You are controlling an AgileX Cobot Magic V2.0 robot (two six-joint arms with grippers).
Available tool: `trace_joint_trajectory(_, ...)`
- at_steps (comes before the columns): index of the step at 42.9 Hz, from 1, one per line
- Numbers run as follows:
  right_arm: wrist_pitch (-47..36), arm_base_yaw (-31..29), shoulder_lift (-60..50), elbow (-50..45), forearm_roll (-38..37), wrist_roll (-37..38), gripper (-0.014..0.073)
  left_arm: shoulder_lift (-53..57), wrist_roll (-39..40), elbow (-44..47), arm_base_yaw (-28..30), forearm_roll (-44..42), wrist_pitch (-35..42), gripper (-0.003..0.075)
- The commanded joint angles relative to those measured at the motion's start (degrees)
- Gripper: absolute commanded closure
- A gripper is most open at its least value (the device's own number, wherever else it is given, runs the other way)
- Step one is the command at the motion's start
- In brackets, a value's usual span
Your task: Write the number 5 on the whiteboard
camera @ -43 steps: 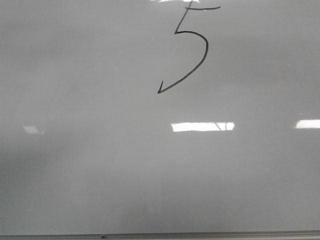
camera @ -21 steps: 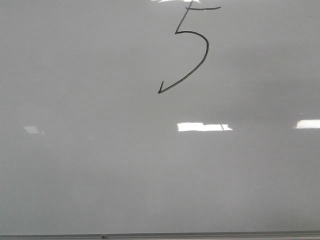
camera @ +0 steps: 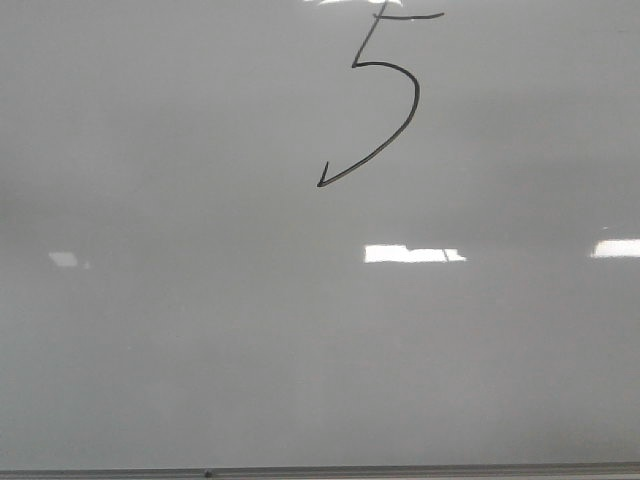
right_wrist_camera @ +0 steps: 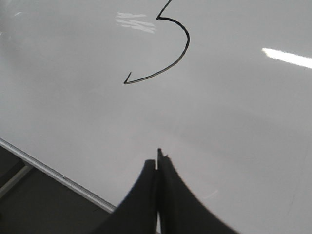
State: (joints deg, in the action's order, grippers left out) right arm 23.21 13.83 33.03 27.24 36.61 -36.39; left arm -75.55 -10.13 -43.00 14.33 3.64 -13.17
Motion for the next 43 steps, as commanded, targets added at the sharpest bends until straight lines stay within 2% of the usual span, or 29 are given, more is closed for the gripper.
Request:
trace_joint_trajectory(1,-2.9,-0.4,-0.2,1.6,1.4,-0.1,0.0654,-3.9,0.7,-4.6,0.0,0.7,5.9,0.0740)
trace_joint_trajectory(13,-2.9,-0.4,-0.2,1.6,1.4,-0.1,0.0654,-12.6,0.6,-11.1,0.0,0.7,5.7,0.0732)
trace_joint_trajectory(17,-3.0,-0.4,-0.2,1.6,1.4,-0.1,0.0654,-13.6,0.6,-11.8,0.0,0.7,5.8,0.0671)
trace_joint_trajectory(28,-3.2,-0.4,-0.2,1.6,1.4,-0.1,0.0654,-13.7,0.6,-12.0,0.0,0.6,5.8,0.0325)
trace_joint_trajectory(31,-3.2,-0.4,-0.2,1.6,1.4,-0.1,0.0654,-13.7,0.6,-12.0,0.0,0.6,5.8,0.0267)
trace_joint_trajectory(34,-3.1,-0.4,-0.2,1.6,1.4,-0.1,0.0654,-13.7,0.6,-12.0,0.0,0.6,5.8,0.0245)
trace_joint_trajectory(43,-3.0,-0.4,-0.2,1.6,1.4,-0.1,0.0654,-10.3,0.4,-11.5,0.0,-0.9,2.0,0.0244)
